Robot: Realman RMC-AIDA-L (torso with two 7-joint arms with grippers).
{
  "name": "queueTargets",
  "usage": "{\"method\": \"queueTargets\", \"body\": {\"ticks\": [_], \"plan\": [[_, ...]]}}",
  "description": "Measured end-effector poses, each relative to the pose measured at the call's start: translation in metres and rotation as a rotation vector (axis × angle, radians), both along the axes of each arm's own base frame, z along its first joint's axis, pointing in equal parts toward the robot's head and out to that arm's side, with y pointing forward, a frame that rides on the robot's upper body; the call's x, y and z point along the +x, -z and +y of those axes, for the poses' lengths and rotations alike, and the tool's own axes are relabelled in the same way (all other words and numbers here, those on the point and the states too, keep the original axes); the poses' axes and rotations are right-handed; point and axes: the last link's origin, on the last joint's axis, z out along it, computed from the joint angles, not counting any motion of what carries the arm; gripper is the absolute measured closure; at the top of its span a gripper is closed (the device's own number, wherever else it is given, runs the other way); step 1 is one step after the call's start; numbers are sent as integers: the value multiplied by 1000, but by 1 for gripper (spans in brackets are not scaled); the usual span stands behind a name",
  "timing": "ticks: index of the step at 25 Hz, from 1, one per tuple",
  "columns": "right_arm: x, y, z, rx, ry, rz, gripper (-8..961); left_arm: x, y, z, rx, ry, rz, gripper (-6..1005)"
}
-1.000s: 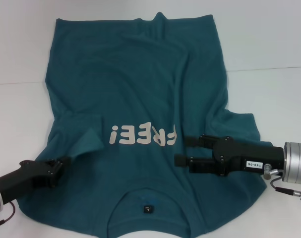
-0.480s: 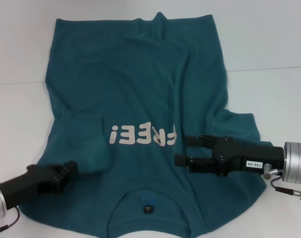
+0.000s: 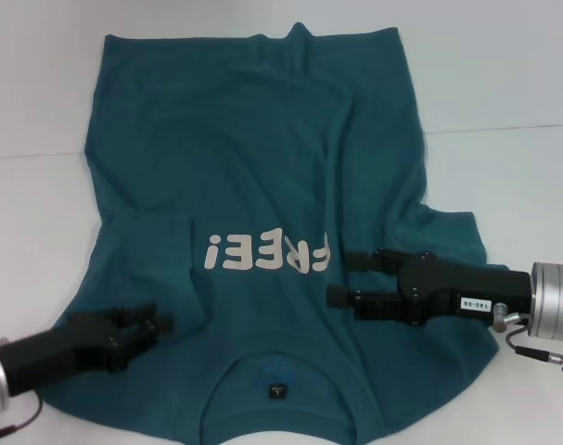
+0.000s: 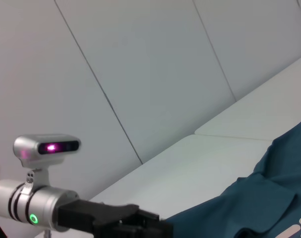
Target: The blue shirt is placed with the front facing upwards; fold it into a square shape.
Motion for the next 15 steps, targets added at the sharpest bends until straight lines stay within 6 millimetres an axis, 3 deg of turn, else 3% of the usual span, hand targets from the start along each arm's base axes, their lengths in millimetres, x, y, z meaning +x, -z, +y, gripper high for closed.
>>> {"method": "queueTargets", "body": {"ticks": [4,15], "plan": [[2,-2,1,7,7,-3,56,5,-13,2,42,8,-68,648],[27,-26,5,22,119,-43,57,28,-24,5,66,101,-187,401]]}}
